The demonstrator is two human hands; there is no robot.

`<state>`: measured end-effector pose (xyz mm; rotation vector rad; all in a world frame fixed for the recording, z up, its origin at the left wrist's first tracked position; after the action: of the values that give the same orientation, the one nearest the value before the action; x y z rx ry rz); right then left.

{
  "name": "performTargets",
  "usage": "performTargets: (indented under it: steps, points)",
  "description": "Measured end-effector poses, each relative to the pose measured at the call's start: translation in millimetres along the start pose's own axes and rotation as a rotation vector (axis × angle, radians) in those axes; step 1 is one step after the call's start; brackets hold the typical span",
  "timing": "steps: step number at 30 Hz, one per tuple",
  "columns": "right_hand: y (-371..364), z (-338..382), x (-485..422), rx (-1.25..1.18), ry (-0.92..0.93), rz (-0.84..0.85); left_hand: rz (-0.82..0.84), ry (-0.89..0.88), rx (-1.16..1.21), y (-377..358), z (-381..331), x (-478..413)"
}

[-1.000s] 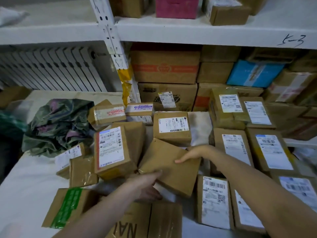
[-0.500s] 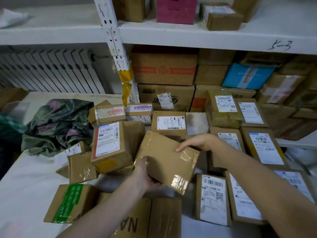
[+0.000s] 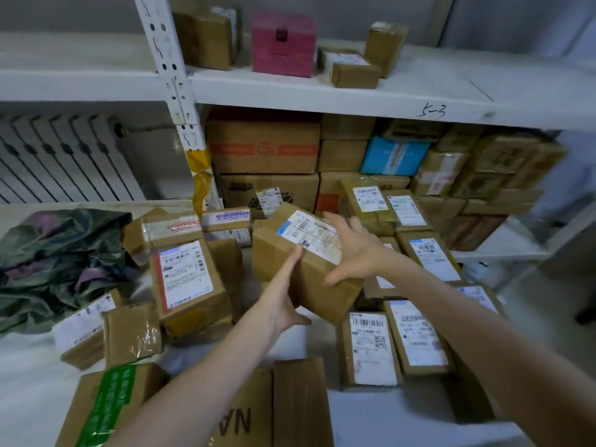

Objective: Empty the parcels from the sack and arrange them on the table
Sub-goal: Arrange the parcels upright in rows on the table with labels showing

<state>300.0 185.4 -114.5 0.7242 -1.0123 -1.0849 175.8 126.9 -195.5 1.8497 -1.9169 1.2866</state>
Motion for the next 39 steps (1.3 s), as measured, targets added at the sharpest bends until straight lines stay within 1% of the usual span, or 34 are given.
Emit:
performTargets:
  steps: [1, 3, 5, 8, 10, 11, 13, 15, 17, 19, 21, 23, 26, 29, 31, 33, 34, 35, 37, 39]
  points:
    - [7, 1, 7, 0.02, 0.016, -0.051, 0.031, -0.027, -0.013, -2, -2, -2]
    - [14, 2, 19, 0.027, 0.031, -0.097, 0.078, -0.075, -0.037, -2, -7, -5]
    - [14, 2, 25, -0.026, 0.041, -0.068, 0.075, -0.103, -0.033, 1, -14, -6]
    - [16, -1, 33, -0.236, 0.076, -0.003, 0.08, -0.147, -0.053, 5, -26, -5]
    - [18, -12, 38, -0.438, 0.012, 0.001, 0.096, -0.179, -0.073, 6, -33, -2]
    - [18, -19, 39, -0.522, -0.025, -0.011, 0.091, -0.205, -0.067, 6, -38, -1]
    - [19, -26, 41, -0.6, -0.068, -0.101, 0.054, -0.282, -0.015, 9, -51, 1]
    - [21, -21, 43, -0.555, -0.044, -0.187, -0.028, -0.382, 0.028, 13, -66, 1]
    - [20, -3, 44, -0.387, 0.017, -0.211, -0.08, -0.452, 0.02, 15, -73, 3]
    - [22, 16, 45, -0.173, 0.052, -0.245, -0.074, -0.492, -0.005, 9, -71, 3]
    - [30, 29, 43, -0.039, 0.062, -0.333, -0.027, -0.511, -0.047, 1, -69, 3]
    - [39, 34, 42, -0.017, 0.045, -0.406, 0.019, -0.509, -0.075, -6, -71, 1]
    - [44, 30, 45, -0.017, 0.019, -0.493, 0.097, -0.454, -0.096, -9, -72, -1]
    - [36, 28, 46, -0.017, -0.008, -0.509, 0.146, -0.413, -0.132, -5, -68, -3]
    - [35, 21, 44, -0.097, -0.06, -0.519, 0.149, -0.362, -0.104, -2, -68, -9]
    - [43, 1, 39, -0.241, -0.159, -0.559, 0.097, -0.288, -0.076, 3, -67, -18]
    - [49, -11, 36, -0.315, -0.212, -0.587, 0.042, -0.257, -0.11, 8, -65, -24]
    - [54, -24, 33, -0.382, -0.259, -0.615, -0.023, -0.245, -0.189, 14, -62, -31]
    - [62, -43, 25, -0.472, -0.331, -0.643, -0.154, -0.289, -0.355, 28, -59, -43]
    - [64, -53, 15, -0.5, -0.375, -0.636, -0.228, -0.35, -0.541, 35, -62, -52]
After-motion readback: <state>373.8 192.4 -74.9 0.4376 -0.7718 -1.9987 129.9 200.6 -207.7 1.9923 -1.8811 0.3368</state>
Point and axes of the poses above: each hand's wrist, its own x-axis away from the middle knuckle, its own y-axis out of the back of the hand, z = x × y, the point moved 8 cm from there along -x, towards the middle knuckle, and after that the axes turned 4 degrees about -y, right-handed, at the moved point
